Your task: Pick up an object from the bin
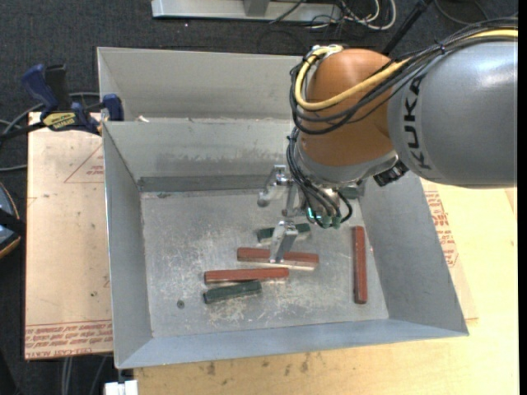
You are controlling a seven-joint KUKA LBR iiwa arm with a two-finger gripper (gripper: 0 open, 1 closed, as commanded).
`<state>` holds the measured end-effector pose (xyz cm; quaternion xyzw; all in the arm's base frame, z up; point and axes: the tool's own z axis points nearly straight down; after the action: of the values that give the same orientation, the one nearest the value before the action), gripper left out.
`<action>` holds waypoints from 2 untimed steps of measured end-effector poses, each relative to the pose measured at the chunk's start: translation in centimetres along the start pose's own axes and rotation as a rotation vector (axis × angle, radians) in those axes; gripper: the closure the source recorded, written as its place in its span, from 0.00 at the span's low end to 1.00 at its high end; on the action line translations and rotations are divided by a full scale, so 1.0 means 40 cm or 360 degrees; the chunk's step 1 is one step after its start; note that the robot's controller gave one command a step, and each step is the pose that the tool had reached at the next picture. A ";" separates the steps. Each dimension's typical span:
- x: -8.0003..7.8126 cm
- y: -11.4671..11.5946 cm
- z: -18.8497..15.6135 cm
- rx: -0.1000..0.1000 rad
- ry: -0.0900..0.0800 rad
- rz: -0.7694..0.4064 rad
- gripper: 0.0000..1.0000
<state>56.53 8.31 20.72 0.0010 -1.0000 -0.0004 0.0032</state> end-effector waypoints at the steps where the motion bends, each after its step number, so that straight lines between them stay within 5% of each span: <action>1: -0.004 -0.001 -0.009 -0.0001 -0.0011 0.0003 0.00; 2: -0.042 -0.066 0.134 -0.0001 -0.0023 -0.0095 0.00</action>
Offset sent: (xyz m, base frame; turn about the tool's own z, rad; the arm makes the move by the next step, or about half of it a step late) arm 0.0327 -0.0641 -0.1372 -0.1393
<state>58.20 5.67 15.36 0.0308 -0.9995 -0.0009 -0.0039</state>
